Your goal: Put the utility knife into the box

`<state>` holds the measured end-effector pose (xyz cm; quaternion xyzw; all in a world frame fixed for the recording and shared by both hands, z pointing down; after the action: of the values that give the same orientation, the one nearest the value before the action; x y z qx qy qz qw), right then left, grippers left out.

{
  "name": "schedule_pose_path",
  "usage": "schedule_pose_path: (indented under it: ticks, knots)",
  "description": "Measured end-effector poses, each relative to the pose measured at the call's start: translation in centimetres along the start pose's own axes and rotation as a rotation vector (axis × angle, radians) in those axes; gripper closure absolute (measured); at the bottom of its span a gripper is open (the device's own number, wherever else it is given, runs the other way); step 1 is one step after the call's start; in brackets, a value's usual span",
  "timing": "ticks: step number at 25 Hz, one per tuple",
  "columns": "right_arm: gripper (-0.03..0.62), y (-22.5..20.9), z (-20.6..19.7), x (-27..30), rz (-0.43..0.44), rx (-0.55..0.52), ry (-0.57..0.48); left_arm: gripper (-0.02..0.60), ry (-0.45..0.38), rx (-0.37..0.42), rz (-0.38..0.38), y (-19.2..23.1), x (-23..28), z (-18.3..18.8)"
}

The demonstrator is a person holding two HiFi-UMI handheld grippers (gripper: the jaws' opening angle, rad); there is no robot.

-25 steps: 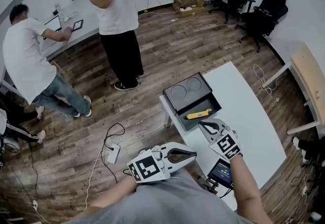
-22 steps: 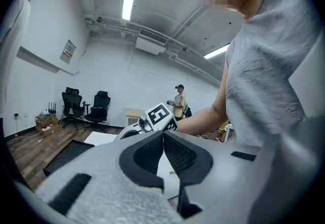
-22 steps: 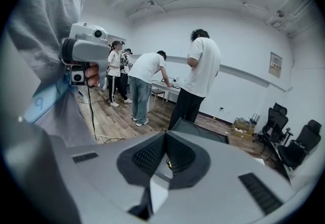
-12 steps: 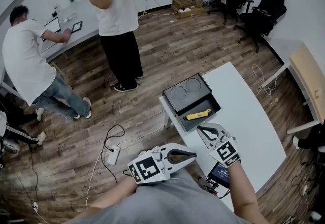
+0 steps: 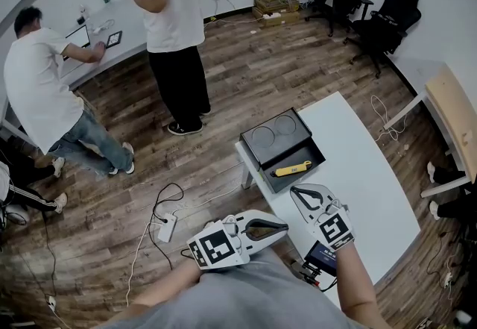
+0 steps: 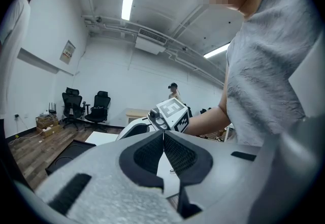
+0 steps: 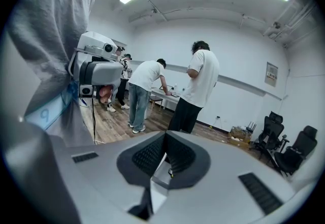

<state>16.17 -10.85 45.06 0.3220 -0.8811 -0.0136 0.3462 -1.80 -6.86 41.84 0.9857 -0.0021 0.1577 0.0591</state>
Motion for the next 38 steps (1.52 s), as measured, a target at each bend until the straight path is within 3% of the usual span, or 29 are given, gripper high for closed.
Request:
schedule_pose_path:
  ticks: [12, 21, 38]
  knots:
    - [0.565, 0.5, 3.7, -2.8, -0.010, -0.034, -0.127, 0.563, -0.001, 0.005, -0.007, -0.4, 0.0, 0.2]
    - [0.565, 0.8, 6.0, -5.2, 0.009, 0.004, -0.336, 0.563, -0.010, 0.004, 0.023, -0.4, -0.5, -0.1]
    - [0.565, 2.9, 6.2, -6.1, 0.121, 0.016, -0.371, 0.565, -0.155, -0.014, 0.222, 0.8, -3.4, 1.3]
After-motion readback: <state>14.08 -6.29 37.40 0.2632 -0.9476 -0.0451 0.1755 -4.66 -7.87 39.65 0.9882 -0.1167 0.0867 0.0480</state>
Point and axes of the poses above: the fingertips, and each gripper's own axes: x forward along the fingers, y to its left, z out of its top, the point moved 10 cm from there along -x, backward along the fingers, and after that the axes turned 11 degrees about y, right-handed, at the moved point
